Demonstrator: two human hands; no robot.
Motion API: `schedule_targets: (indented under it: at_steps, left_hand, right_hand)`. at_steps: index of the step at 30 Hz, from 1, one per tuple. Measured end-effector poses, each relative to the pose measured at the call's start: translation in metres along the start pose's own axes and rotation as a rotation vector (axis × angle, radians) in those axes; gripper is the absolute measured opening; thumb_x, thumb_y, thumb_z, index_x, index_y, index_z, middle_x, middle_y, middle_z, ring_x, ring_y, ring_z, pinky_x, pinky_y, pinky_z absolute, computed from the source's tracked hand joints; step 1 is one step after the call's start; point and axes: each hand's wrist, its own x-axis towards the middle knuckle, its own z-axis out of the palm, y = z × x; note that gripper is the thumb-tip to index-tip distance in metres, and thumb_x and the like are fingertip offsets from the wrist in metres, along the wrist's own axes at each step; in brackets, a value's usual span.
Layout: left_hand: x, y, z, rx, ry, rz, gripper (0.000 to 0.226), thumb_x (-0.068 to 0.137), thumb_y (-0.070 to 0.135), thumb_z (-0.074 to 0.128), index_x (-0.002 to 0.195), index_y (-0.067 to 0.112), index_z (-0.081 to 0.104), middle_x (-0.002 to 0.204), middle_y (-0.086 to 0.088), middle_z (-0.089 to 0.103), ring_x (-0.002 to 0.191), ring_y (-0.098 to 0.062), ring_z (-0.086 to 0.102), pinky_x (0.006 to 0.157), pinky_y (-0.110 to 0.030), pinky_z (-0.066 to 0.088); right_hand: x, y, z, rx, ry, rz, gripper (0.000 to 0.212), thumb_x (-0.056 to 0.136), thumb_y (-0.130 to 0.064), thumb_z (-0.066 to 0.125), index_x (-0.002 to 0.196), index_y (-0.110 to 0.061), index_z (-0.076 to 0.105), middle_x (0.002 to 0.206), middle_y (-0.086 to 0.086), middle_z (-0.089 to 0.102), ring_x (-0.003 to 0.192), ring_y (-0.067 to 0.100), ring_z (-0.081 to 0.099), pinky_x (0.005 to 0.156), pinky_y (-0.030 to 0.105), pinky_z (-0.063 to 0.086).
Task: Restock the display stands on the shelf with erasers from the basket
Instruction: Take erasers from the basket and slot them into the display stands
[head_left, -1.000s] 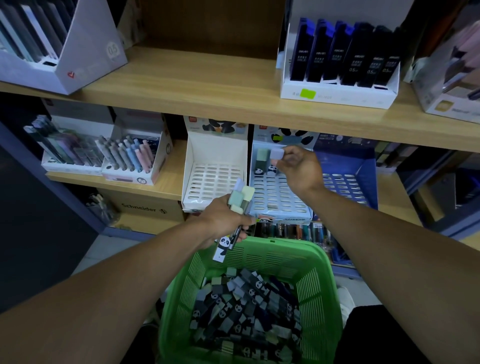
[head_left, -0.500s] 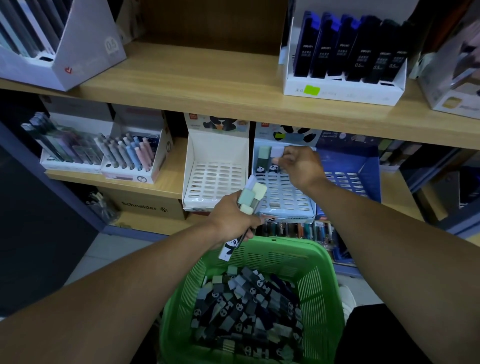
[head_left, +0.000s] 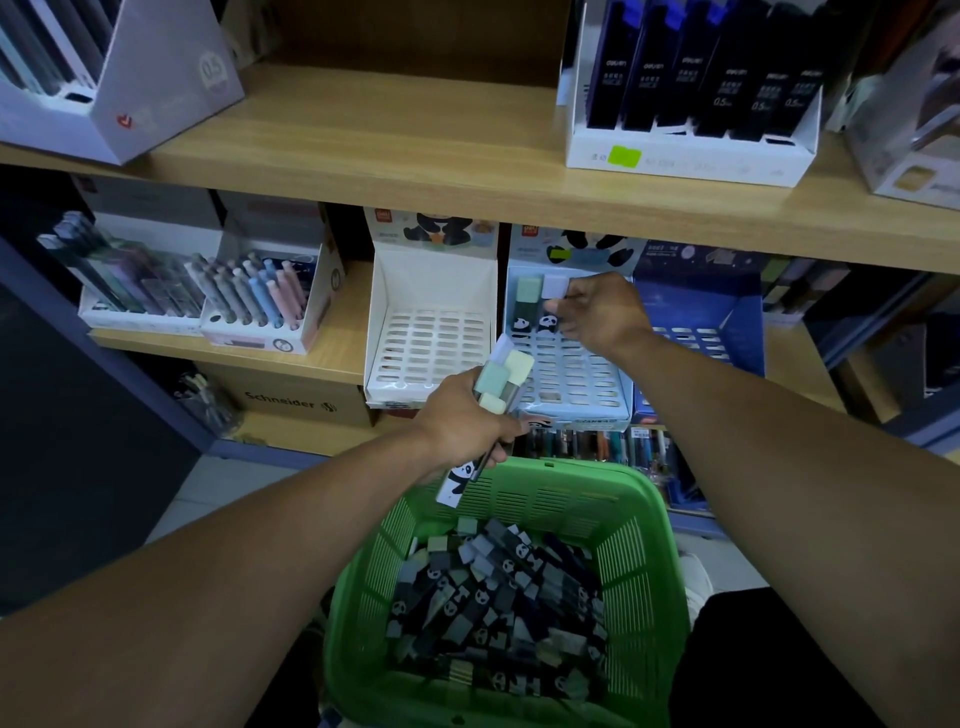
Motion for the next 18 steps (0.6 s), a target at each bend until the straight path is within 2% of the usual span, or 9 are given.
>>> schedule_targets:
  at_steps: [2,4,6,8,11,13,15,16,18]
  left_hand:
    - [-0.001,-0.002,0.000,0.002,0.001,0.001,0.043,0.083,0.006,0.079,0.119,0.013,0.057,0.081,-0.003,0.065,0.051,-0.013,0.058,0.055,-0.026,0.056]
    - [-0.001,-0.002,0.000,0.005,-0.001,0.007,0.043,0.083,0.006,0.079,0.120,0.013,0.057,0.082,-0.004,0.065,0.051,-0.014,0.058,0.055,-0.027,0.055]
    - [0.000,-0.001,0.000,0.010,0.008,0.014,0.043,0.083,0.009,0.079,0.120,0.012,0.057,0.085,-0.005,0.066,0.051,-0.013,0.059,0.055,-0.027,0.054]
    - [0.001,0.001,0.001,-0.004,0.016,0.020,0.042,0.084,0.012,0.079,0.120,0.011,0.056,0.087,-0.008,0.067,0.052,-0.013,0.059,0.053,-0.024,0.051]
    - [0.000,0.003,-0.002,-0.072,0.037,0.006,0.038,0.086,0.012,0.077,0.116,0.007,0.055,0.089,-0.017,0.070,0.054,-0.016,0.060,0.053,-0.025,0.052]
    - [-0.003,0.005,-0.005,-0.128,0.043,-0.011,0.029,0.087,0.010,0.076,0.109,0.004,0.058,0.080,-0.016,0.069,0.052,-0.016,0.061,0.055,-0.028,0.055]
    - [-0.007,0.006,-0.009,-0.156,0.040,-0.031,0.020,0.087,0.011,0.075,0.099,0.002,0.061,0.077,-0.011,0.069,0.050,-0.015,0.063,0.053,-0.022,0.056]
    - [-0.010,0.006,-0.011,-0.166,0.039,-0.045,0.019,0.087,0.012,0.076,0.096,0.001,0.064,0.079,-0.012,0.070,0.051,-0.015,0.065,0.051,-0.019,0.054]
    - [-0.013,0.006,-0.014,-0.202,0.030,-0.086,0.021,0.085,0.016,0.077,0.095,-0.001,0.068,0.083,-0.014,0.072,0.058,-0.018,0.068,0.054,-0.020,0.054]
  right_hand:
    - [-0.001,0.001,0.000,-0.083,-0.025,0.005,0.004,0.091,-0.007,0.070,0.093,-0.005,0.073,0.093,0.016,0.073,0.085,0.031,0.070,0.088,0.045,0.058]
    - [0.001,0.004,0.002,-0.061,-0.032,0.043,0.013,0.092,-0.002,0.066,0.104,-0.005,0.069,0.100,0.016,0.072,0.093,0.029,0.068,0.092,0.046,0.056]
    - [0.002,0.006,0.003,-0.061,-0.024,0.042,0.010,0.094,0.001,0.064,0.101,-0.005,0.067,0.097,0.011,0.068,0.091,0.024,0.064,0.091,0.042,0.055]
    - [0.003,0.007,0.003,-0.117,0.023,0.030,0.004,0.093,-0.003,0.065,0.095,-0.003,0.069,0.102,0.014,0.071,0.095,0.026,0.068,0.093,0.044,0.056]
    - [0.001,0.010,0.001,-0.128,0.095,0.061,0.006,0.090,-0.007,0.068,0.093,-0.011,0.065,0.109,0.013,0.068,0.104,0.027,0.066,0.094,0.044,0.055]
    - [-0.007,0.010,-0.003,-0.208,0.151,0.026,0.017,0.087,-0.006,0.066,0.097,-0.019,0.059,0.106,0.010,0.063,0.098,0.028,0.064,0.089,0.047,0.056]
    - [-0.025,0.003,-0.006,-0.095,0.158,-0.025,0.020,0.086,-0.003,0.066,0.087,-0.020,0.055,0.100,0.014,0.066,0.082,0.032,0.070,0.071,0.050,0.061]
    - [-0.038,-0.004,-0.007,-0.054,0.119,-0.038,0.017,0.088,-0.005,0.069,0.086,-0.018,0.057,0.096,0.015,0.068,0.074,0.032,0.071,0.065,0.048,0.062]
    - [-0.065,-0.021,-0.005,-0.003,-0.113,-0.013,0.014,0.093,-0.020,0.072,0.095,-0.010,0.062,0.087,0.013,0.068,0.062,0.026,0.069,0.060,0.041,0.062]
